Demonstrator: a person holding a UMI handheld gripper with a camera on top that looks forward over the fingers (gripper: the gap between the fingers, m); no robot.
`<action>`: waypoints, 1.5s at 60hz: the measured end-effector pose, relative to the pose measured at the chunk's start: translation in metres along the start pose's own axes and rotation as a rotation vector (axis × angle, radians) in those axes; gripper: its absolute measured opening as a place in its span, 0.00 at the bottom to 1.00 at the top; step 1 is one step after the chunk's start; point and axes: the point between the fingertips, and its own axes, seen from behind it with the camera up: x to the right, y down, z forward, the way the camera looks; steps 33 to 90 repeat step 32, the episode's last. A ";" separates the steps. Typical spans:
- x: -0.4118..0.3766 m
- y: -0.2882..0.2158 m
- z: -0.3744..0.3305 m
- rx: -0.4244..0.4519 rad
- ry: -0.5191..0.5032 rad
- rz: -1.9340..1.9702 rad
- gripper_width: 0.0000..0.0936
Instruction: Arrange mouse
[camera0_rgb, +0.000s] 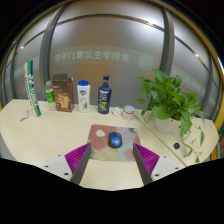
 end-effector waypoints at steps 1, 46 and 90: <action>-0.001 0.000 -0.008 0.003 0.004 -0.004 0.91; -0.020 0.035 -0.110 0.002 0.016 0.015 0.91; -0.020 0.035 -0.110 0.002 0.016 0.015 0.91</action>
